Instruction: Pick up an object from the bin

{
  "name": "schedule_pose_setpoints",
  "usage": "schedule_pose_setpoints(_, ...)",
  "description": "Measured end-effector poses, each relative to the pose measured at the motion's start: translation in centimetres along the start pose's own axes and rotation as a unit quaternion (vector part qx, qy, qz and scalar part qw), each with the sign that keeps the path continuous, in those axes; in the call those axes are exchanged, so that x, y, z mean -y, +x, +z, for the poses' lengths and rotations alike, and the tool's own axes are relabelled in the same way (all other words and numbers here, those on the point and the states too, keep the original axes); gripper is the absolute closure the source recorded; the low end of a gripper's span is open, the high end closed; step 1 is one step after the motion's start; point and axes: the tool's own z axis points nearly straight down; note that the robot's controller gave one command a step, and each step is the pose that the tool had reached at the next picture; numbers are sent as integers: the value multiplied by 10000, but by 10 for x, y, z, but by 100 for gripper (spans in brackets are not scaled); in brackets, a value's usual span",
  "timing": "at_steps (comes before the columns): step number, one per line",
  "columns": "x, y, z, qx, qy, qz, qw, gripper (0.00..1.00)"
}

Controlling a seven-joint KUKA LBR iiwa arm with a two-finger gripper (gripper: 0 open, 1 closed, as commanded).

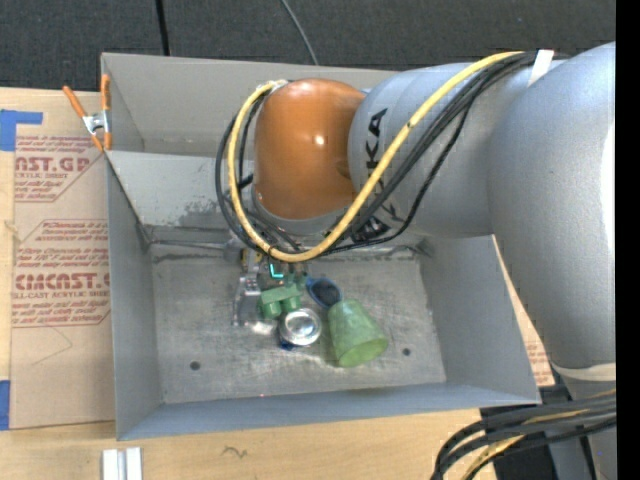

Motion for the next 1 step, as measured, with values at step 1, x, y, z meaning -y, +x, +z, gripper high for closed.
schedule_pose_setpoints(1, 42, 7, 99, 63, -7, -334, 9994, 0)
